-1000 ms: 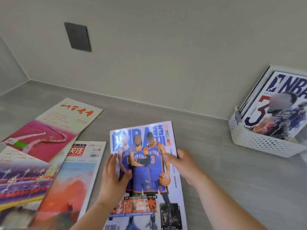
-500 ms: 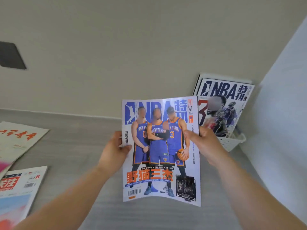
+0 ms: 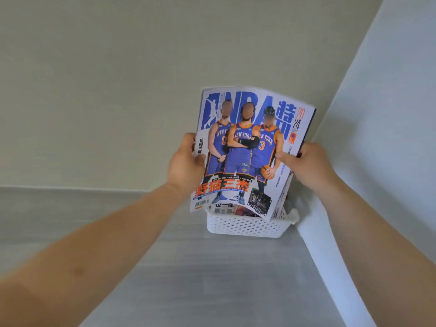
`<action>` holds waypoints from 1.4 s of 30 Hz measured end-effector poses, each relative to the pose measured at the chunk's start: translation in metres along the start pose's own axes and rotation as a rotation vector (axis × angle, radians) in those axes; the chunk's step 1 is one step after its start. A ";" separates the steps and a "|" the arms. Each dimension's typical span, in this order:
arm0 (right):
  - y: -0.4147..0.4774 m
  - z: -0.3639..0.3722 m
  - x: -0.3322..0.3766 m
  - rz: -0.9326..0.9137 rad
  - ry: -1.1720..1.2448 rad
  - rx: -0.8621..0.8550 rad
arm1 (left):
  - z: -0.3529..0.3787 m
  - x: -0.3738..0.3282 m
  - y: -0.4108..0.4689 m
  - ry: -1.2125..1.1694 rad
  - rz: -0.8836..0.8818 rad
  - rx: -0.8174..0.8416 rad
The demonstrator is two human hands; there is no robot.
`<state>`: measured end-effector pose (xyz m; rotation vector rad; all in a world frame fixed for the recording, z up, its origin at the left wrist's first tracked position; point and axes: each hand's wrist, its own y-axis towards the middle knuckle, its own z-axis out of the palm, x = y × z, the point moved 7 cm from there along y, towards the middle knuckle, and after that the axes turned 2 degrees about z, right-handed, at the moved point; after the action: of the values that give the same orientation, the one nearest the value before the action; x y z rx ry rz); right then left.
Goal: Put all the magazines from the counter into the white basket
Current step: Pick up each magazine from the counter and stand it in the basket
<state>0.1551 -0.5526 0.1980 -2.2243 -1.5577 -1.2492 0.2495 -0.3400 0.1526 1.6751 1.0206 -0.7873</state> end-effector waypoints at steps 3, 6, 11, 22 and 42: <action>0.015 0.001 -0.028 0.124 0.116 0.042 | 0.022 0.004 0.012 -0.014 -0.026 0.011; 0.026 -0.002 -0.046 0.158 0.196 -0.011 | 0.041 0.007 0.019 -0.044 -0.031 0.017; 0.037 -0.003 -0.074 0.189 0.306 -0.039 | 0.064 0.012 0.027 -0.082 -0.031 0.053; 0.048 0.013 -0.111 0.252 0.279 0.006 | 0.089 0.051 0.026 -0.079 -0.192 0.113; 0.034 0.048 -0.160 0.318 0.243 -0.190 | 0.093 0.104 0.016 0.281 -0.266 0.100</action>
<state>0.1914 -0.6551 0.0666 -2.2128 -0.9911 -1.5460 0.3066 -0.4039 0.0411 1.7927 1.4421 -0.7978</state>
